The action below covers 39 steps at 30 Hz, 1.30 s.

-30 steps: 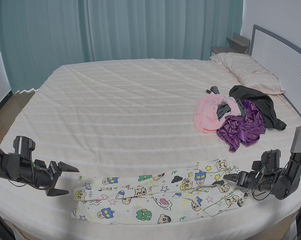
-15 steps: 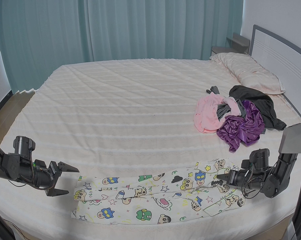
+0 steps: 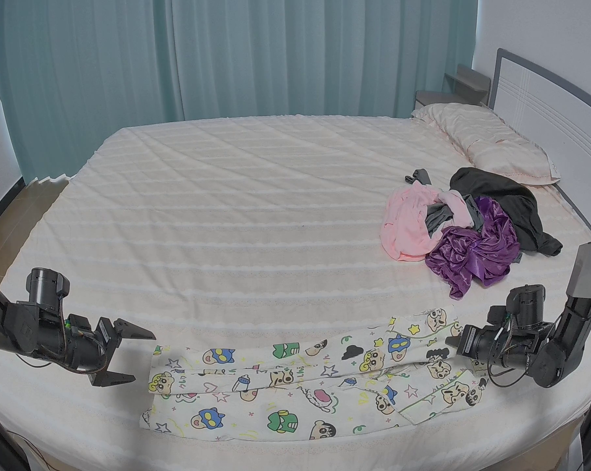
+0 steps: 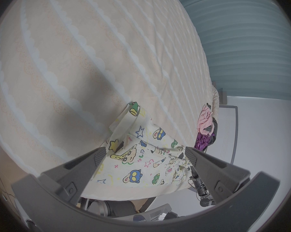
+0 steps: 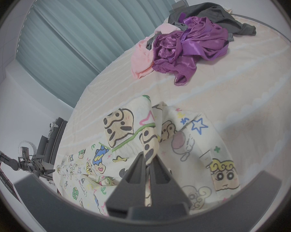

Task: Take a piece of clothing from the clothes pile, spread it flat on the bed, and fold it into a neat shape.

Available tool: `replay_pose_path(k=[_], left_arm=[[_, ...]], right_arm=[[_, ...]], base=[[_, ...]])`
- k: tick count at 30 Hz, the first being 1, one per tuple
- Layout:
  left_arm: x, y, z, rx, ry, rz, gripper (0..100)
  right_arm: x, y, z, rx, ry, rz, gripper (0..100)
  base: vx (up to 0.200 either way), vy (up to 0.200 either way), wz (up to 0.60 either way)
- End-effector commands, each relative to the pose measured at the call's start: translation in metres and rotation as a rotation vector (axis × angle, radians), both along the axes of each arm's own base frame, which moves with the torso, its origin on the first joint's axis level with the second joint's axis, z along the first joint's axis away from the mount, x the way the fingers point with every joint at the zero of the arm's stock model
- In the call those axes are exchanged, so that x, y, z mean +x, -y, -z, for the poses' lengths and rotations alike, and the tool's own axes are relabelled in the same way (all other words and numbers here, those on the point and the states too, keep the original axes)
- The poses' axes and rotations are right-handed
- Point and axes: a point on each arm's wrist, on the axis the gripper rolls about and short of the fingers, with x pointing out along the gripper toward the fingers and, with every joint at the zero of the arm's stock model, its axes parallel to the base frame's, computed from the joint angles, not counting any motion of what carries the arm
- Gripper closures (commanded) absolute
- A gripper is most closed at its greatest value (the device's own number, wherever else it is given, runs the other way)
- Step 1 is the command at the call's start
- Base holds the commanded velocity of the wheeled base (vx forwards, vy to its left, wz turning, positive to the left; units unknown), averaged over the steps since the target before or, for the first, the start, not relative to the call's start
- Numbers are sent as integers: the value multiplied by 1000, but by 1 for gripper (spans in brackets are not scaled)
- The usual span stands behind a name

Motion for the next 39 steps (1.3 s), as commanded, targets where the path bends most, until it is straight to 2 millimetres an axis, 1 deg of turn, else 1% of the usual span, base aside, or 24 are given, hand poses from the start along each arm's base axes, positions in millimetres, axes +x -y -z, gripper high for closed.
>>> replay_pose_path(k=[1,5,7,8,11,13,14,15,16,18,24,25,26,28,29,30,34,36,37,39], left_arm=[[0,0,1,1,-1,2,0],[0,0,1,1,0,3,0],[0,0,1,1,-2,3,0],[0,1,1,2,-2,4,0],[0,2,1,2,-2,8,0],[0,2,1,2,-2,8,0],[0,2,1,2,-2,8,0],[0,2,1,2,-2,8,0],[0,2,1,2,-2,8,0],[0,2,1,2,-2,8,0],[0,2,1,2,-2,8,0],[0,2,1,2,-2,8,0],[0,2,1,2,-2,8,0],[0,2,1,2,-2,8,0],[0,2,1,2,-2,10,0],[-1,2,1,2,-3,8,0],[-2,2,2,0,-6,11,0],[-2,2,2,2,-6,10,0],[-1,3,2,2,-6,11,0],[-1,3,2,2,-6,12,0]], right_arm=[[-6,7,-6,-7,9,15,100],[-5,12,2,-29,-15,19,100],[-5,15,10,-52,-34,13,100],[-5,15,12,-55,-41,10,0],[-5,16,7,-56,-22,18,0],[-5,18,-5,-54,25,29,0],[-5,18,-6,-54,28,29,0],[-6,20,-17,-50,64,35,0],[-7,20,-23,-49,83,35,0],[-7,20,-30,-47,109,36,0],[-1,15,-40,-43,161,25,0],[-1,11,-41,-42,158,9,0],[0,2,-42,-41,151,-22,0],[3,-4,-43,-40,147,-42,0],[7,-13,-46,-43,141,-70,0],[9,-15,-46,-43,140,-76,0],[21,-42,-50,-59,80,-146,0],[24,-45,-50,-64,69,-154,0],[31,-51,-50,-89,55,-169,0],[35,-54,-48,-130,56,-173,0]], base=[[0,0,0],[0,0,0],[0,0,0],[0,0,0],[0,0,0],[0,0,0],[0,0,0],[0,0,0],[0,0,0],[0,0,0],[0,0,0],[0,0,0],[0,0,0],[0,0,0],[0,0,0],[0,0,0],[0,0,0],[0,0,0],[0,0,0],[0,0,0]])
